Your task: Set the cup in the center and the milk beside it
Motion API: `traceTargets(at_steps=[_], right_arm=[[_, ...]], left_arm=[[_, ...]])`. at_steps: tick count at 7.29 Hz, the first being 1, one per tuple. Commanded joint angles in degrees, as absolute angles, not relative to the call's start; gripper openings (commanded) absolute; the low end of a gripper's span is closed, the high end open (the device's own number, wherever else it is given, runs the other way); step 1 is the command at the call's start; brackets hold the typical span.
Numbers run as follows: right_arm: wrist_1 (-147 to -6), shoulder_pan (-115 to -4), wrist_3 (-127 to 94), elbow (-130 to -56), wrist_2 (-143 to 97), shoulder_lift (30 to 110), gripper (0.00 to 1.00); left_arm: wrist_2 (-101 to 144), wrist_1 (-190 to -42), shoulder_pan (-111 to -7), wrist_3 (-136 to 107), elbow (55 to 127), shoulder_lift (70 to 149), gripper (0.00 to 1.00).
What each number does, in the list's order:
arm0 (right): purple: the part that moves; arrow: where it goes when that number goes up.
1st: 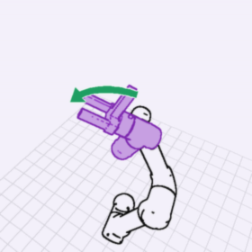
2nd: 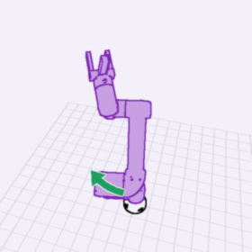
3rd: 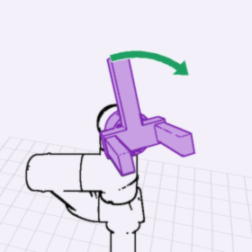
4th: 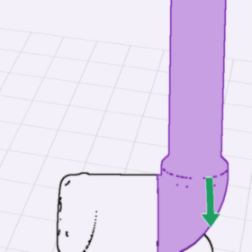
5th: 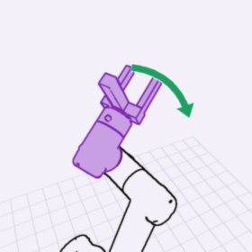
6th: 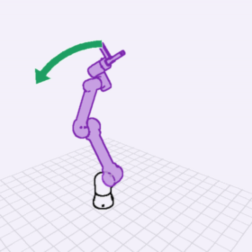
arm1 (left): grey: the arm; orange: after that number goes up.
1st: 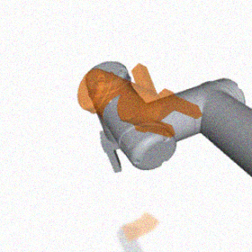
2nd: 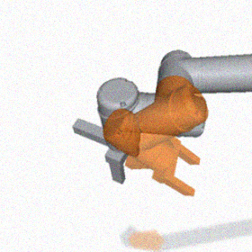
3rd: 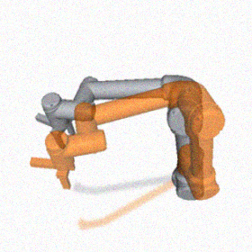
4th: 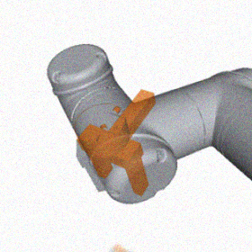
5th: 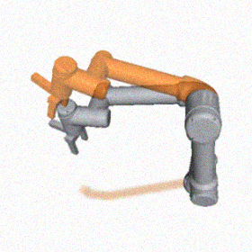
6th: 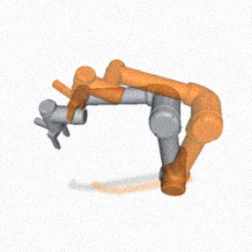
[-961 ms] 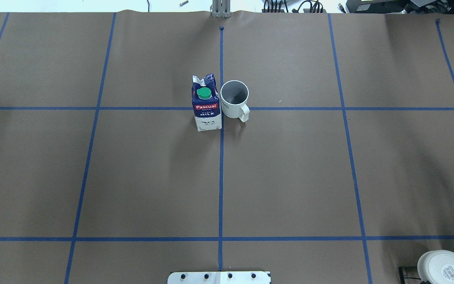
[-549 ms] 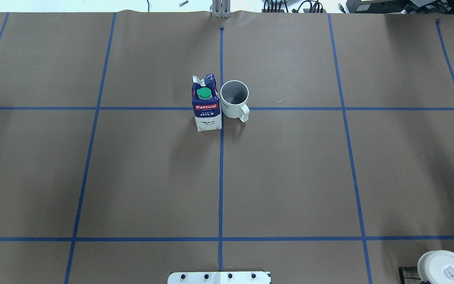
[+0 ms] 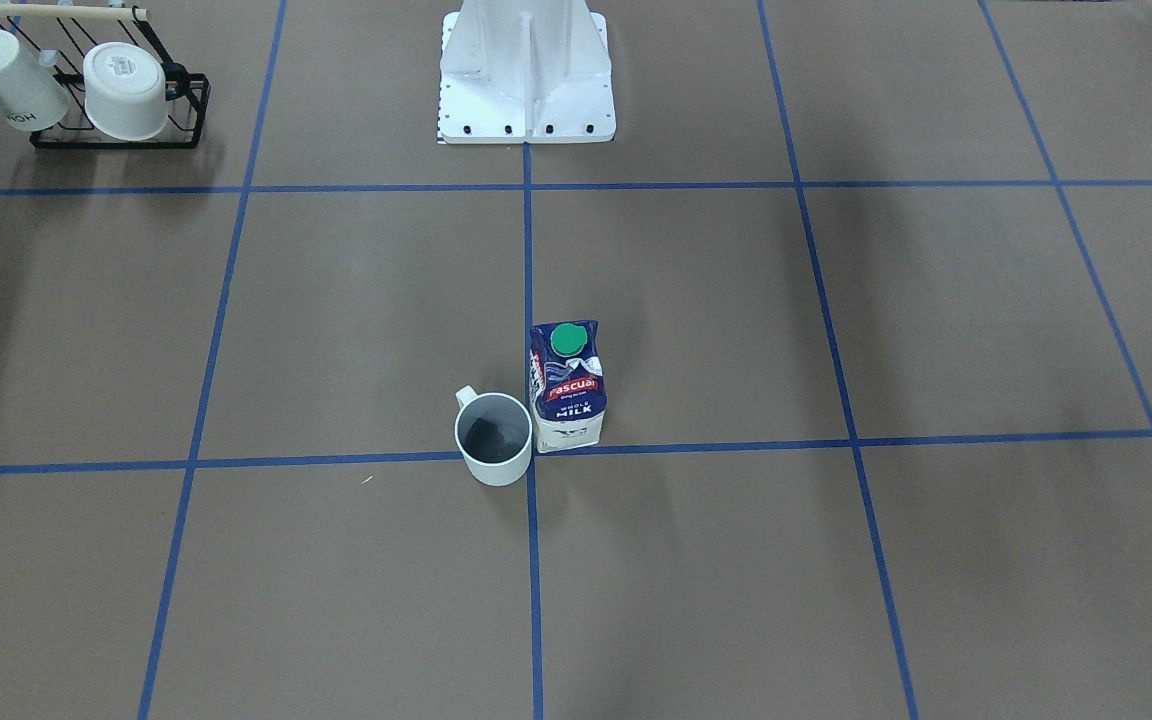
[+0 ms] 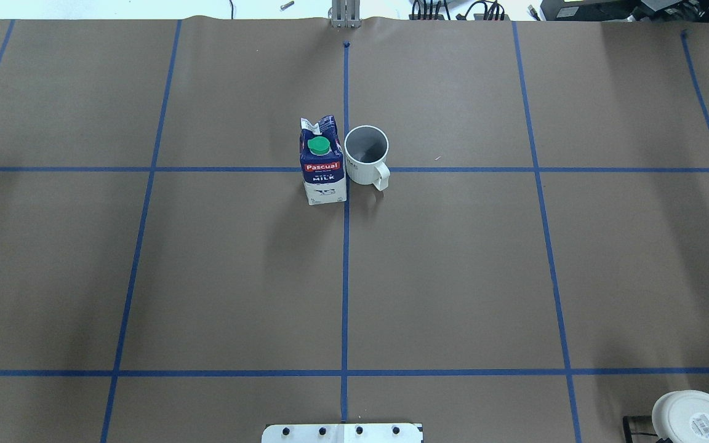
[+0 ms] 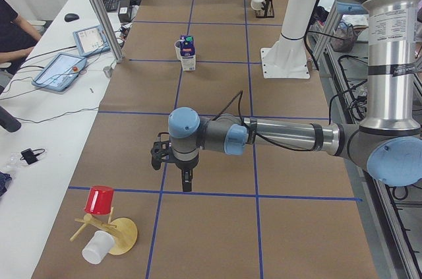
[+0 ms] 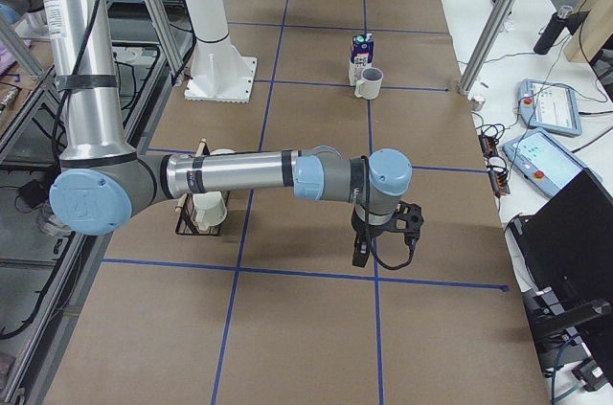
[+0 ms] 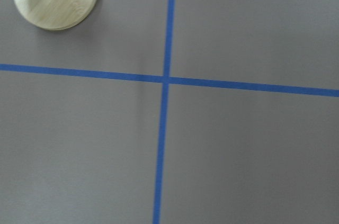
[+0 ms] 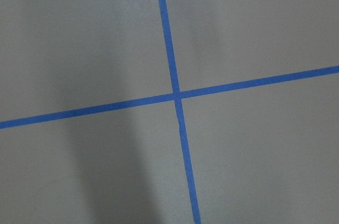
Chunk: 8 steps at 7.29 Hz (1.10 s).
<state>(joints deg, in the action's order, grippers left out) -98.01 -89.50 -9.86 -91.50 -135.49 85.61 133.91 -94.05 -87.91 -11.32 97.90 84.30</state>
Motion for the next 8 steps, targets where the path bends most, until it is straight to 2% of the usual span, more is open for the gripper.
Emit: traceTargets(at_steps=[1, 8], right_arm=[[-98.17, -89.91, -9.76, -91.32, -137.46, 86.57, 1.0], [-98.09, -89.91, -9.76, -91.14, -137.29, 87.8, 1.0]], left_arm=[[137.89, -93.7, -89.56, -10.37, 97.29, 83.58, 0.98], [137.9, -93.78, -90.44, -10.37, 97.47, 83.58, 0.98]])
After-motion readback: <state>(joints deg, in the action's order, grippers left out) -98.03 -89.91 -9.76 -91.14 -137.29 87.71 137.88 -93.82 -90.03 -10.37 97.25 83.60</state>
